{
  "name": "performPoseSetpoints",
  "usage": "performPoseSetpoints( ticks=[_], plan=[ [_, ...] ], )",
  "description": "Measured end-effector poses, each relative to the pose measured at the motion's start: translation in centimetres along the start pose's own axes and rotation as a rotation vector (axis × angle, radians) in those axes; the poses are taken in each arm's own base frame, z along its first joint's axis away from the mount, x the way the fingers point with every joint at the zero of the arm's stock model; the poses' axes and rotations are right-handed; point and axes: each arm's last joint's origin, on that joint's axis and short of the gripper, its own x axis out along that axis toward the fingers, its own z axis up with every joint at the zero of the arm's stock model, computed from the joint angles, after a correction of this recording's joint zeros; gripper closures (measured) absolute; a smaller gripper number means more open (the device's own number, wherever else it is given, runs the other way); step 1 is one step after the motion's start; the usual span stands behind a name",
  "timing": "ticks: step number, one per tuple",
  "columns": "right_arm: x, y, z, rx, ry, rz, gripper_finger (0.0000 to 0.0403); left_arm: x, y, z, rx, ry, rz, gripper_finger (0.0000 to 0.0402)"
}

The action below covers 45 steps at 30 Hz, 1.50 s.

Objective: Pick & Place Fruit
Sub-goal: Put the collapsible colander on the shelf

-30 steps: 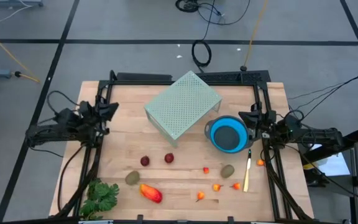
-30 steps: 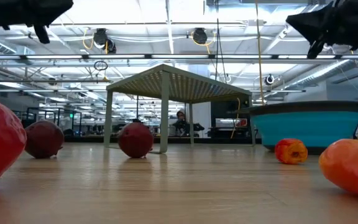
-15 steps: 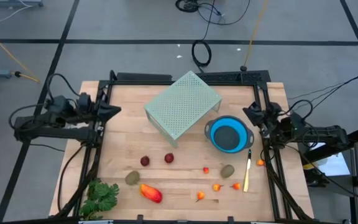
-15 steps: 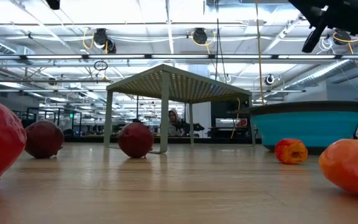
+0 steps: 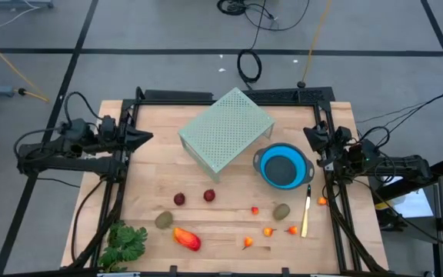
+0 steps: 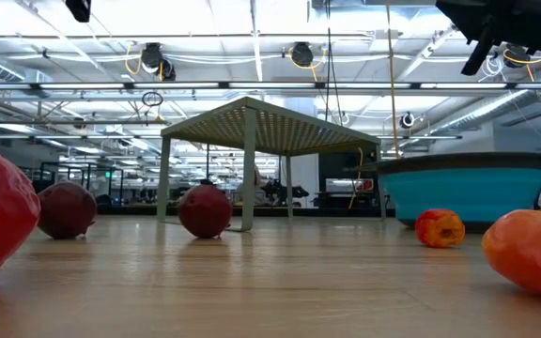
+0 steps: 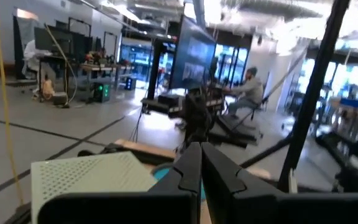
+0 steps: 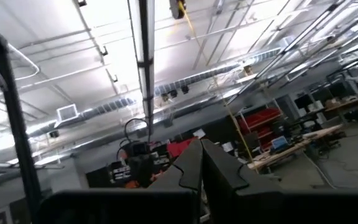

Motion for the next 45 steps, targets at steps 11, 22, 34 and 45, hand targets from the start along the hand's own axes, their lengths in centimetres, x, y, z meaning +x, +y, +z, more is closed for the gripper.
performPoseSetpoints(
  ticks=[11, 22, 34, 45],
  plan=[
    [0.4, 0.1, -0.5, -0.184, 0.126, 0.017, 0.0401, 0.3, 0.0, -0.4, 0.001, 0.042, 0.005, 0.0392],
    [4.8, 2.0, 2.0, -0.294, 0.774, -0.178, 0.0402, 0.2, 0.5, -1.8, -0.014, 0.174, 0.112, 0.0392],
    [6.2, 1.8, 0.3, -0.315, 1.310, -0.449, 0.0394, 0.1, 0.6, -2.1, 0.004, 0.210, 0.128, 0.0392],
    [6.2, 1.5, -0.6, -0.371, 1.575, -0.568, 0.0318, 0.1, 0.6, -2.1, 0.009, 0.209, 0.137, 0.0392]
  ],
)
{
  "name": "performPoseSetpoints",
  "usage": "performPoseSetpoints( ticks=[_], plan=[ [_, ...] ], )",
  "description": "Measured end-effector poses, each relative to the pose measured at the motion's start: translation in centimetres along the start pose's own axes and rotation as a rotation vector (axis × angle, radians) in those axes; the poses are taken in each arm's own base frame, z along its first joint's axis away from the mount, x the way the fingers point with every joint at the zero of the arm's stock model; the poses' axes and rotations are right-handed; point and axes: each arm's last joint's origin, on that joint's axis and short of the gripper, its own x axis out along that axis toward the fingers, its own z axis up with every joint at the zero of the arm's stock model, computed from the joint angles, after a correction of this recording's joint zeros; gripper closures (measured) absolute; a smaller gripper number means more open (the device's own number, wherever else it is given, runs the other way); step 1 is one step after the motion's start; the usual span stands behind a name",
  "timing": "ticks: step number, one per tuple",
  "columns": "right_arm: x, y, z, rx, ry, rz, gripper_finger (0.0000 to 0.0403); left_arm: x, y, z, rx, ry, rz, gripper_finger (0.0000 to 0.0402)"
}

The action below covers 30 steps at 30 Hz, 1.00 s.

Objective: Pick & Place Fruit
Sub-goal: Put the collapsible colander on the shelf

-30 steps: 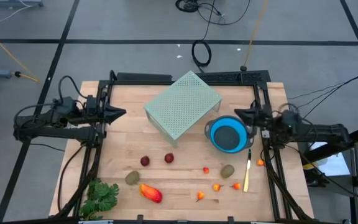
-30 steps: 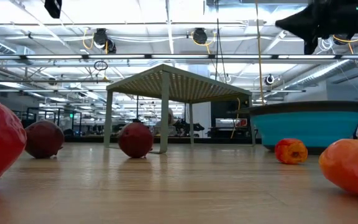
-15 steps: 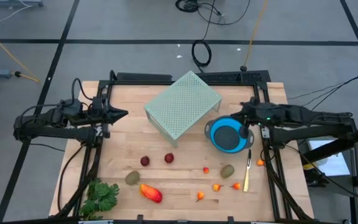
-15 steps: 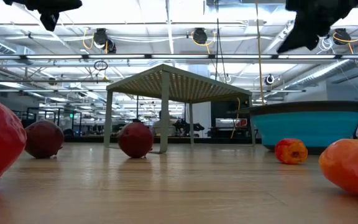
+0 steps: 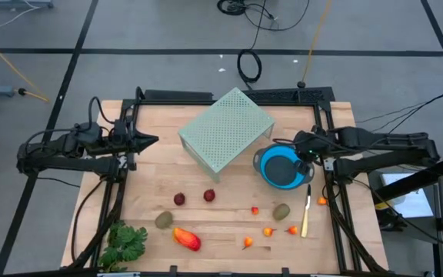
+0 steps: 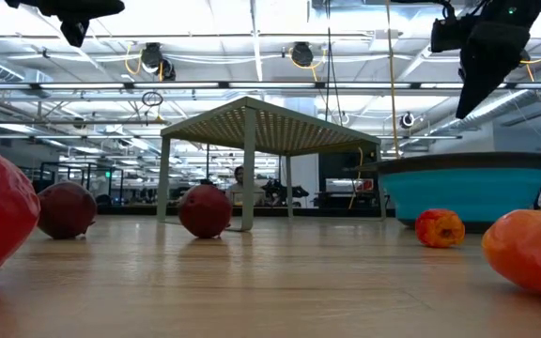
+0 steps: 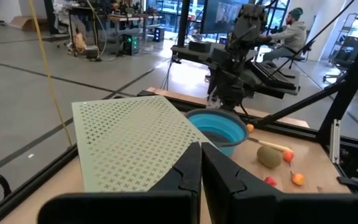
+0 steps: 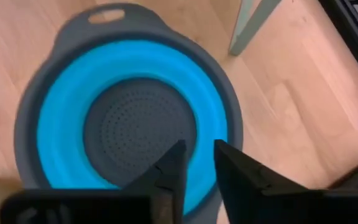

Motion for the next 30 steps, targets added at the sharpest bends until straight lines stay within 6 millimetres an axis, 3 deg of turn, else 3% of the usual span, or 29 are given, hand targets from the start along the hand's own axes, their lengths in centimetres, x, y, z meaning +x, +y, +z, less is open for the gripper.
performPoseSetpoints(
  ticks=[11, 18, 23, 30],
  plan=[
    [0.8, -0.4, -0.5, -0.016, 0.224, -0.080, 0.0193, 0.0, 0.0, 0.0, 0.000, 0.000, 0.000, 0.0392],
    [1.9, -1.0, -0.2, 0.033, 0.268, -0.085, 0.0124, 0.0, 0.0, 0.0, -0.001, -0.001, 0.000, 0.0392],
    [3.4, -1.4, -0.9, 0.052, 0.299, -0.078, 0.0105, 0.0, 0.0, 0.0, -0.008, -0.001, 0.000, 0.0392],
    [5.7, -2.2, -1.5, 0.103, 0.282, -0.092, 0.0107, 0.0, 0.1, 0.0, -0.014, -0.008, 0.036, 0.0392]
  ],
)
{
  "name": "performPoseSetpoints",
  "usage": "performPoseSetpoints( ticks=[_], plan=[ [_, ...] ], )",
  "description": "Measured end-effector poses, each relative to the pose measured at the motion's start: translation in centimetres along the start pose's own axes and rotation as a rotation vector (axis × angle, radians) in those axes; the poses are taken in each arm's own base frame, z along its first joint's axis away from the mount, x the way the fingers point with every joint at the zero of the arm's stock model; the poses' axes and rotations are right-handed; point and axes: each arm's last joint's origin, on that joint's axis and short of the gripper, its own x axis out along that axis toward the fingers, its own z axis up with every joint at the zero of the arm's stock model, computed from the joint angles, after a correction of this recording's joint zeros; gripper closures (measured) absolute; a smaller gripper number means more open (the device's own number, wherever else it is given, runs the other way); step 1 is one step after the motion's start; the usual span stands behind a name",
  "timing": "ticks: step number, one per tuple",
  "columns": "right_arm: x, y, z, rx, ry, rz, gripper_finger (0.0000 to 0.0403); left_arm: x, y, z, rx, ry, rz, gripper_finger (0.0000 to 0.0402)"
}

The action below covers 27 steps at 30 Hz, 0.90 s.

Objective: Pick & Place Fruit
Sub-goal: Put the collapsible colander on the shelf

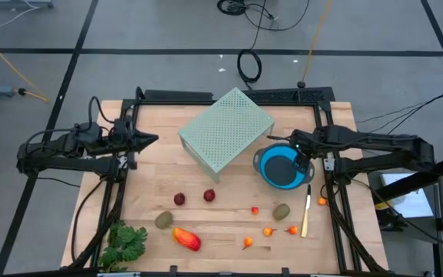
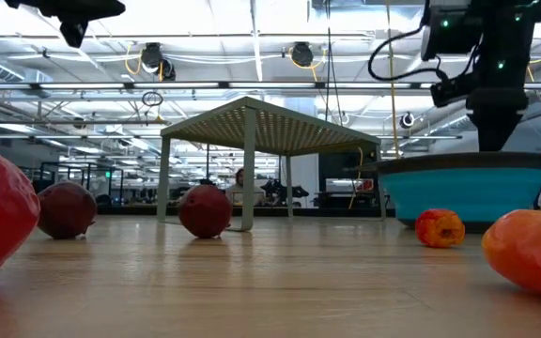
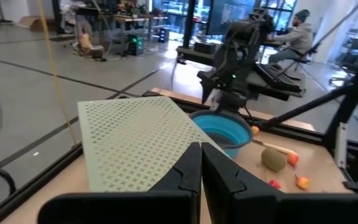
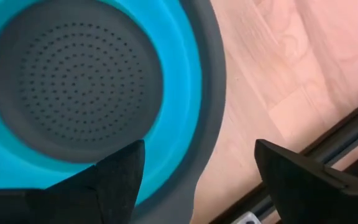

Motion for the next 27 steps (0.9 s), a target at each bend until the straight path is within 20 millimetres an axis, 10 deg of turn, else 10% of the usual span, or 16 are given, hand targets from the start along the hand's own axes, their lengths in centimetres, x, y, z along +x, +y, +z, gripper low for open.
performPoseSetpoints(
  ticks=[14, 27],
  plan=[
    [3.5, -0.6, -0.8, 0.096, 0.005, -0.012, 0.0130, 0.1, 0.2, 0.0, -0.079, -0.008, 0.069, 0.0375],
    [3.7, -0.4, -0.4, 0.179, -0.042, 0.017, 0.0374, 1.0, 0.1, -0.2, -0.071, 0.025, 0.101, 0.0315]
  ],
)
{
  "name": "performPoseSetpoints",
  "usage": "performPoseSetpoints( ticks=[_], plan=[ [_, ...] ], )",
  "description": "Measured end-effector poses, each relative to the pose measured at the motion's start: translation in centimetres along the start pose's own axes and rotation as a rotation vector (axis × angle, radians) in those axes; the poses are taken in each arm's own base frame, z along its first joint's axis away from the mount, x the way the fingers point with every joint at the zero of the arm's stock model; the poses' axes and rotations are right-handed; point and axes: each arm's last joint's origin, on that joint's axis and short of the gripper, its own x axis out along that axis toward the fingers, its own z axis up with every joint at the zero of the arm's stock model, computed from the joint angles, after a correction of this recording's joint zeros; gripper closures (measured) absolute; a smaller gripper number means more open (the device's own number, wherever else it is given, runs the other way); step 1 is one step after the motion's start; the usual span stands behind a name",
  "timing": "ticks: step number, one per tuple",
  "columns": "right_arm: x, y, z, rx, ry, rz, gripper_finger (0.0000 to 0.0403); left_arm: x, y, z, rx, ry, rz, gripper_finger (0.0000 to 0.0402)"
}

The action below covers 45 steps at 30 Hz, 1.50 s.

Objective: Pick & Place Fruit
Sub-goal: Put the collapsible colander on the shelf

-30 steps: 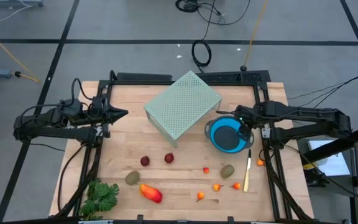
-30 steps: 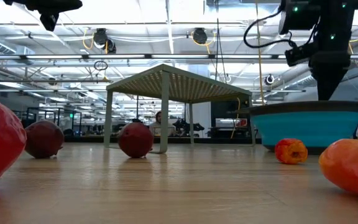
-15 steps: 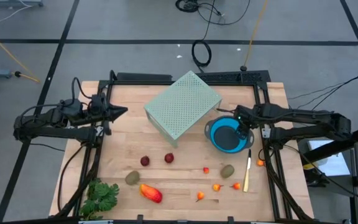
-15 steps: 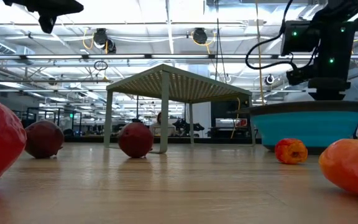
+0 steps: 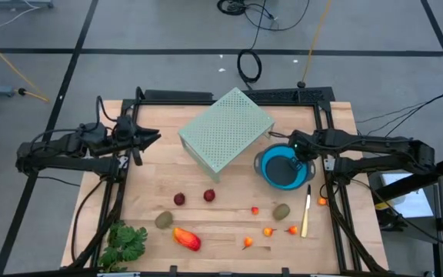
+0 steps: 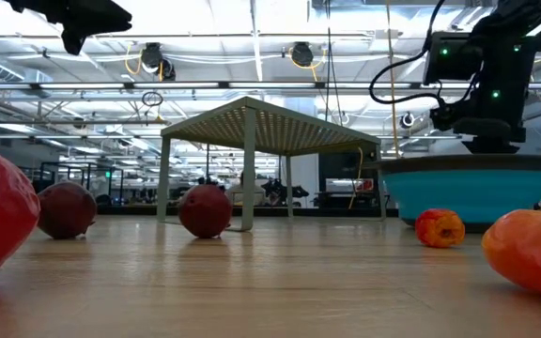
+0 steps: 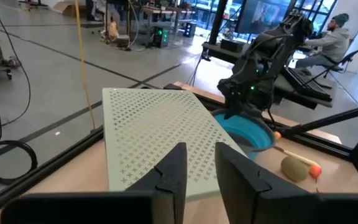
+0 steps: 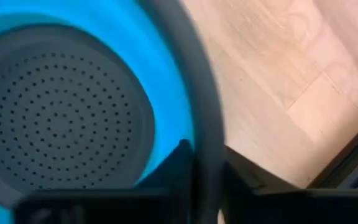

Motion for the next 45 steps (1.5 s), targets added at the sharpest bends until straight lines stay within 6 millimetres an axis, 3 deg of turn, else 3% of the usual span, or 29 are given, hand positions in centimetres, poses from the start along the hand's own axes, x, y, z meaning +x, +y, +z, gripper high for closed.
performPoseSetpoints(
  ticks=[8, 22, 28, 33, 37, 45],
  plan=[
    [-1.4, 0.2, 0.7, -0.011, -0.021, 0.065, 0.0387, 0.3, -0.1, -0.1, 0.005, 0.017, 0.004, 0.0314],
    [-9.8, 0.1, 2.8, -0.102, -0.033, 0.208, 0.0394, 0.3, -0.1, -0.1, -0.003, 0.016, 0.004, 0.0314],
    [-12.7, 0.4, 3.6, -0.120, -0.079, 0.388, 0.0394, 0.3, -0.1, -0.1, -0.004, 0.016, 0.004, 0.0314],
    [-13.7, 1.1, 4.2, -0.165, -0.114, 0.585, 0.0394, 0.3, -0.1, -0.1, -0.005, 0.015, 0.005, 0.0314],
    [-14.3, 1.7, 5.0, -0.242, -0.210, 0.705, 0.0394, 0.3, -0.1, -0.1, -0.005, 0.016, 0.004, 0.0314],
    [-15.5, 2.4, 6.8, -0.448, -0.520, 0.742, 0.0394, 0.3, -0.1, -0.1, -0.005, 0.015, 0.005, 0.0314]
  ],
)
